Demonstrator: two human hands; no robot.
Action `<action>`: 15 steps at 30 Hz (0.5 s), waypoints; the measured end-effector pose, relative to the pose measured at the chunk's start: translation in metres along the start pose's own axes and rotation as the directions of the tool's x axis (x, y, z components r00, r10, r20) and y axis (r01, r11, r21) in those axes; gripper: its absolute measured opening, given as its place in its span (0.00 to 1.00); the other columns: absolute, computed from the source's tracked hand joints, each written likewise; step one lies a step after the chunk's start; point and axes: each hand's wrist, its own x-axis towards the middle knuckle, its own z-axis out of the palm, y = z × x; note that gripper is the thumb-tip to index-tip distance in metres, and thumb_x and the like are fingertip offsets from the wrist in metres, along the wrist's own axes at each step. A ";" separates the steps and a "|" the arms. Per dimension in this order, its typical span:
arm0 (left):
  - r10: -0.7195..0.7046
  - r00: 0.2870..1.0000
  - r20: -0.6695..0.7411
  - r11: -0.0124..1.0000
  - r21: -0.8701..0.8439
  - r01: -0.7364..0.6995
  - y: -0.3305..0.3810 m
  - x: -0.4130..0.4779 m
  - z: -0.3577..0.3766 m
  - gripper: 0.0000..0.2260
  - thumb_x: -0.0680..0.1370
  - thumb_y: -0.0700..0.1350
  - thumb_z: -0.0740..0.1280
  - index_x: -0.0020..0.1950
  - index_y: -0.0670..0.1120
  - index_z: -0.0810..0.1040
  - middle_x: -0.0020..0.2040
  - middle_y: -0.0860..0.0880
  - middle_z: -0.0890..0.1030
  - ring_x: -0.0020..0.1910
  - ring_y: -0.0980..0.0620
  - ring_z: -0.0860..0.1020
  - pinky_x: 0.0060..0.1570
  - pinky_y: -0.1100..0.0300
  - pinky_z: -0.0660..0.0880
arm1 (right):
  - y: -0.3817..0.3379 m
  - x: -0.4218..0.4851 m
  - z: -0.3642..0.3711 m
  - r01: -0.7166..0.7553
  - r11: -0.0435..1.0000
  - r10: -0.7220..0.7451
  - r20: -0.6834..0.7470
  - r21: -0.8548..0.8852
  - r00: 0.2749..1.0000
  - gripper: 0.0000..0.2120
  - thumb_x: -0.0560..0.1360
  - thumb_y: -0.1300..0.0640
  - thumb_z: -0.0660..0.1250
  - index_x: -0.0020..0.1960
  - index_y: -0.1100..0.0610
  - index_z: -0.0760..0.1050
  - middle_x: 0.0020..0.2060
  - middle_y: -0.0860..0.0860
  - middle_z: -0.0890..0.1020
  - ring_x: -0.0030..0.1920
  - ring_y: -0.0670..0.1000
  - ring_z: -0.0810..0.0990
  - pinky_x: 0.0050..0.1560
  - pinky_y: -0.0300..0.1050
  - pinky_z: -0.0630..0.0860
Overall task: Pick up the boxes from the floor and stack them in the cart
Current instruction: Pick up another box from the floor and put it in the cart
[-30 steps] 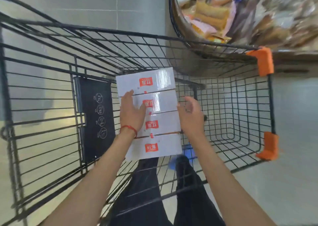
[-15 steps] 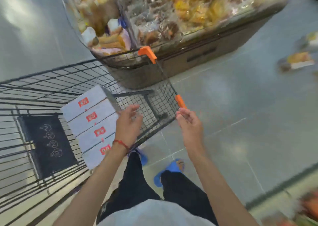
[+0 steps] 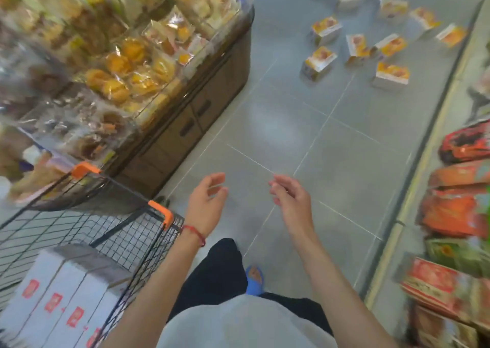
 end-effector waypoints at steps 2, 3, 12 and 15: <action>0.031 0.997 0.066 0.999 0.020 -0.033 0.021 0.026 0.028 0.13 0.79 0.34 0.66 0.62 0.44 0.78 0.56 0.52 0.80 0.48 0.63 0.78 0.47 0.72 0.73 | -0.012 0.025 -0.019 -0.015 0.999 0.018 -0.062 0.047 0.998 0.08 0.79 0.61 0.70 0.53 0.50 0.82 0.53 0.54 0.86 0.54 0.51 0.83 0.59 0.49 0.78; 0.040 0.995 0.096 0.999 0.022 -0.042 0.031 0.041 0.042 0.13 0.79 0.33 0.66 0.61 0.45 0.78 0.56 0.52 0.80 0.48 0.63 0.78 0.48 0.72 0.73 | -0.018 0.039 -0.028 -0.015 0.998 0.021 -0.089 0.069 0.996 0.08 0.79 0.62 0.69 0.52 0.49 0.82 0.53 0.55 0.86 0.53 0.51 0.83 0.58 0.49 0.78; 0.106 0.928 0.358 0.992 0.028 -0.124 0.133 0.200 0.161 0.12 0.80 0.33 0.65 0.61 0.45 0.77 0.55 0.50 0.80 0.48 0.61 0.78 0.44 0.77 0.72 | -0.098 0.181 -0.094 0.002 0.986 0.051 -0.314 0.164 0.948 0.09 0.79 0.65 0.69 0.51 0.51 0.81 0.50 0.55 0.85 0.49 0.50 0.81 0.52 0.45 0.78; 0.115 0.900 0.421 0.988 0.048 -0.148 0.168 0.253 0.192 0.13 0.79 0.33 0.65 0.59 0.49 0.77 0.54 0.52 0.81 0.49 0.59 0.79 0.46 0.76 0.72 | -0.131 0.225 -0.113 -0.025 0.976 0.103 -0.353 0.218 0.930 0.08 0.79 0.64 0.69 0.54 0.53 0.81 0.50 0.54 0.85 0.49 0.50 0.82 0.55 0.48 0.79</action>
